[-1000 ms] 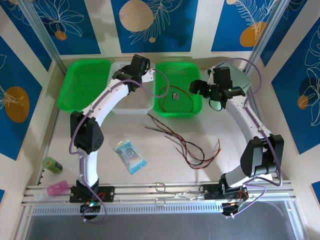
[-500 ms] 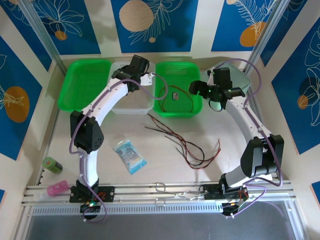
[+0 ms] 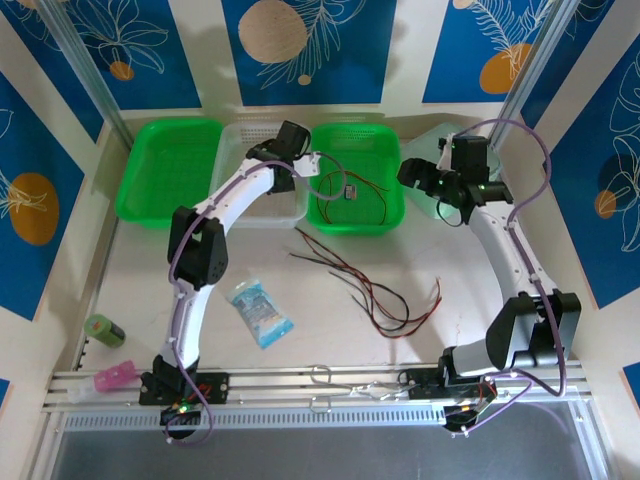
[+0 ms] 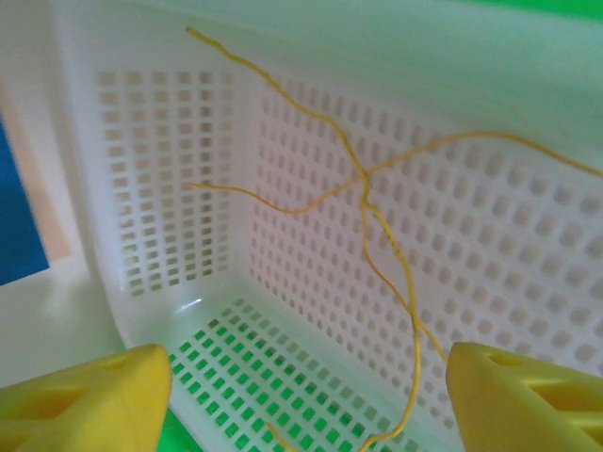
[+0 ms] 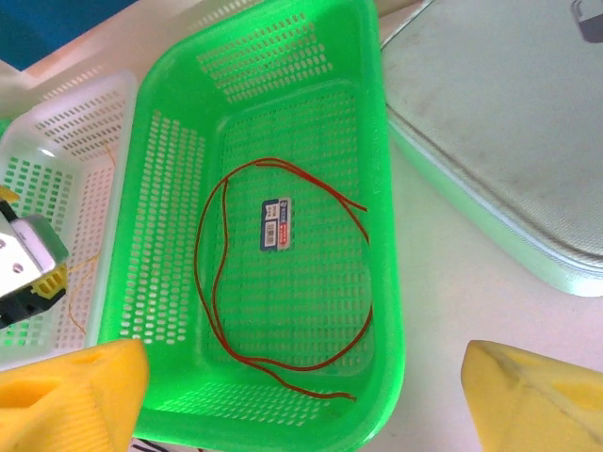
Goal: Untangle the cables
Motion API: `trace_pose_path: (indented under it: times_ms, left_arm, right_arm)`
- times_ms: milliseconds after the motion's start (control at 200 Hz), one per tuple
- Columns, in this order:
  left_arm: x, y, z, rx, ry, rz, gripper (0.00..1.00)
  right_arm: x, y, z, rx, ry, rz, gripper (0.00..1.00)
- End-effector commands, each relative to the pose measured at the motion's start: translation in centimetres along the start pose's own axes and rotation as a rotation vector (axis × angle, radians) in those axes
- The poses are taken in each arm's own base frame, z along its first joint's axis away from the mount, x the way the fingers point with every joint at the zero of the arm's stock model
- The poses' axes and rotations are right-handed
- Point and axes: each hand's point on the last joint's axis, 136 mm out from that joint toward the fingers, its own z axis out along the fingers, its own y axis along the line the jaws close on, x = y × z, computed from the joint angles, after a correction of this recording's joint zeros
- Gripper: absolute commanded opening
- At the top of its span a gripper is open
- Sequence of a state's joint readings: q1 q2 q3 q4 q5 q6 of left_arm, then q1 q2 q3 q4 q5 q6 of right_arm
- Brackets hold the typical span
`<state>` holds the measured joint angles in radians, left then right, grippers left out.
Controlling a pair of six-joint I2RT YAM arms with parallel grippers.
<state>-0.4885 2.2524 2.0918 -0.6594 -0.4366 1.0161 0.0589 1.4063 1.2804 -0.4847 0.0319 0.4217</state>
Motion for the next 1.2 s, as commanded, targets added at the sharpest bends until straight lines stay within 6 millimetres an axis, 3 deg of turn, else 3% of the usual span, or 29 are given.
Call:
trace_pose_path:
  times_ms: [0,160,305,400,480,615,755,981,1121,1196]
  left_arm:
    - [-1.2,4.4,-3.8,-0.094,-0.115,-0.153,0.79]
    - [-1.0,5.9,-6.9,-0.061,-0.204,-0.347,0.81]
    - [-0.4,6.4,-10.3,0.067,-0.331,-0.67,0.82]
    - [-0.3,5.6,-12.6,0.159,-0.422,-0.834,0.82]
    - [-0.5,3.8,-14.2,0.231,-0.509,-0.91,0.83]
    - [0.3,2.3,-16.9,0.221,-0.647,-1.025,0.84]
    - [1.3,-0.4,-18.3,0.246,-0.714,-1.11,0.84]
    - [3.5,-6.2,-18.4,0.293,-0.687,-1.256,0.81]
    - [2.0,-11.4,-19.1,0.313,-0.624,-1.195,0.82]
    - [1.3,-13.9,-19.0,0.369,-0.612,-1.224,0.83]
  right_arm:
    - [1.2,0.2,-0.5,-0.024,0.032,-0.013,0.87]
    - [1.8,0.4,-0.5,-0.03,0.052,0.001,0.87]
    - [2.8,0.7,-0.5,-0.029,0.079,0.0,0.86]
    - [4.2,1.0,-0.5,-0.012,0.114,-0.014,0.86]
    - [5.9,1.3,-0.5,0.003,0.141,-0.029,0.86]
    - [9.6,2.0,-1.0,0.053,0.201,-0.068,0.86]
    - [14.4,2.4,-1.5,0.093,0.282,-0.07,0.83]
    - [23.0,2.4,-1.3,0.142,0.437,-0.181,0.76]
    - [26.3,2.3,-0.9,0.104,0.492,-0.145,0.61]
    - [27.5,1.8,-0.6,0.114,0.505,-0.135,0.58]
